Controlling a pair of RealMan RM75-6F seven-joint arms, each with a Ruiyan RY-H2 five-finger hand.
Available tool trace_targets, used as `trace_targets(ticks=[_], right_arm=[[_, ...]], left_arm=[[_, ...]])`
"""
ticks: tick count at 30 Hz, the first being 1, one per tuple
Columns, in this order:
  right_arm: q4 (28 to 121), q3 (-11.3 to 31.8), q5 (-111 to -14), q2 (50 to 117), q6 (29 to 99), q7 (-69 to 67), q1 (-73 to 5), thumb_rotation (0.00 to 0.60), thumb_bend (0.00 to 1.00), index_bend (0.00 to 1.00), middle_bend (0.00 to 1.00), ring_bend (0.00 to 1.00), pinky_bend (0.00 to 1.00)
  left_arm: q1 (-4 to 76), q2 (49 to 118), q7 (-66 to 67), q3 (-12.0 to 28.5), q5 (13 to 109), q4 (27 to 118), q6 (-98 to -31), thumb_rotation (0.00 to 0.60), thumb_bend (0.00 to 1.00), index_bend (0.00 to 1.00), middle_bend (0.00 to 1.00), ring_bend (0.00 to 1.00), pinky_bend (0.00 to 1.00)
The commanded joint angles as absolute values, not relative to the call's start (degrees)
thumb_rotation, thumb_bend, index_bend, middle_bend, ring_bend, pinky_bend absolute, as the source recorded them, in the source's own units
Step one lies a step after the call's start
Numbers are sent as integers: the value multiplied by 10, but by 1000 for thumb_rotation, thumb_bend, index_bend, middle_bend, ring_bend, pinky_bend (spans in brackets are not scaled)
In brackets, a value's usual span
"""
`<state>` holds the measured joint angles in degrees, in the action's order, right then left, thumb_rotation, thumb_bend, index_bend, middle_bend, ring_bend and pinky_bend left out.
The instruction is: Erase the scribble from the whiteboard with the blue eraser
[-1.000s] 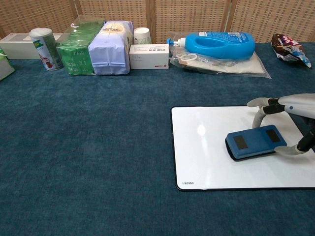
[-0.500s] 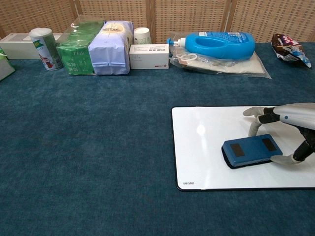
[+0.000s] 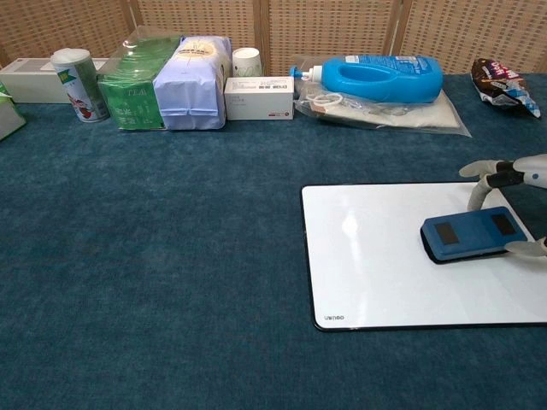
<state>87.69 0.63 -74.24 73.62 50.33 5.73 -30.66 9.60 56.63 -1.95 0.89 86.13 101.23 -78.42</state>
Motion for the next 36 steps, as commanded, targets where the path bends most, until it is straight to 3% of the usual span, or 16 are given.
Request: trace_targets(ticks=[1,14,26,36], right_arm=[[874,12,-738,729,505,54,-307,600,332,570,46,0,0],[909,49,-730,695,530,56,-317,600,332,566,47,0,0],[874,63,-697,724,506,72,-338,600,331,553,46,0,0],[839,65,-664,730,494,85,-342,600,333,453,25,0,0]], left_arm=[[96,567,-20,9,861,1012,-784,600,173,251,110,58,0],[99,575,-21,9,865,1010,-783,600,173,251,110,58,0],[90,569,-38,6,863,997,-791,600,173,251,110,58,0],[89,572,-45,4,861,987,-788,600,172,251,110,58,0]])
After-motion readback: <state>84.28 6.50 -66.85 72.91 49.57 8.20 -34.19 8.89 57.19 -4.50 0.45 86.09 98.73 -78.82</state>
